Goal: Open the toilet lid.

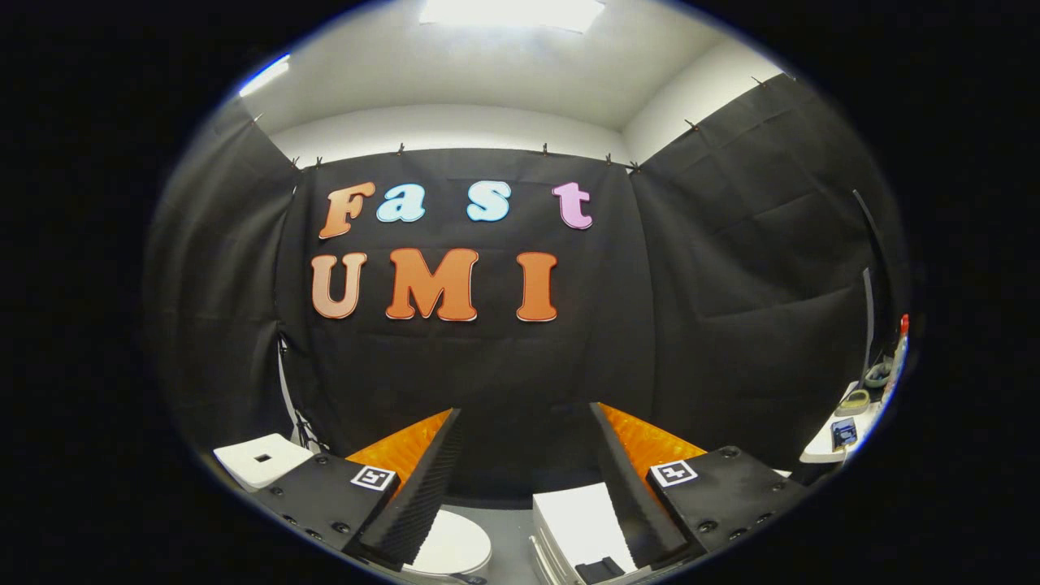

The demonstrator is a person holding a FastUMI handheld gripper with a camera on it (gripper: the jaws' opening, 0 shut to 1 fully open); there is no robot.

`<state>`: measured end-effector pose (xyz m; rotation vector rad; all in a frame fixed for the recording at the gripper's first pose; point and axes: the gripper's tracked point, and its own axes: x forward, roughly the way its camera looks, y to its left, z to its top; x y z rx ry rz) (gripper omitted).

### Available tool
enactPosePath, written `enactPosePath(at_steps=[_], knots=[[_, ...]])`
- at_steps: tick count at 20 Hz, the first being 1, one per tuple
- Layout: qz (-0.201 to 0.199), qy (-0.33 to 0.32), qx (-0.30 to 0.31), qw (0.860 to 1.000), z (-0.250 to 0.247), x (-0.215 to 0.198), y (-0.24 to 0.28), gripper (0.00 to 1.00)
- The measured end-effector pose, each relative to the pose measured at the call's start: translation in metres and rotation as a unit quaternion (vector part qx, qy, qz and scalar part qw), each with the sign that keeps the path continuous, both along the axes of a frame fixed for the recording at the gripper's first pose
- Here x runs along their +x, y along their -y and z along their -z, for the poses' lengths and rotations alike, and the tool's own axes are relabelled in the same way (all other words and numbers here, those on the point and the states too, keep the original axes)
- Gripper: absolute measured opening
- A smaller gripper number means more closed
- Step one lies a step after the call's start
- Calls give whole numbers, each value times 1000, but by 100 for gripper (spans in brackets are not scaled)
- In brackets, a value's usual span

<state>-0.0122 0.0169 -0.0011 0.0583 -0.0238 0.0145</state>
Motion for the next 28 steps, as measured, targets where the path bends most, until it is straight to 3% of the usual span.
enactPosePath(at_steps=[8,14,19,28], knots=[[5,-44,14,999,101,6,-34,98],[17,-45,85,995,170,1,-50,98],[35,-93,54,994,248,-12,-55,98],[36,-152,61,986,356,-27,-79,99]])
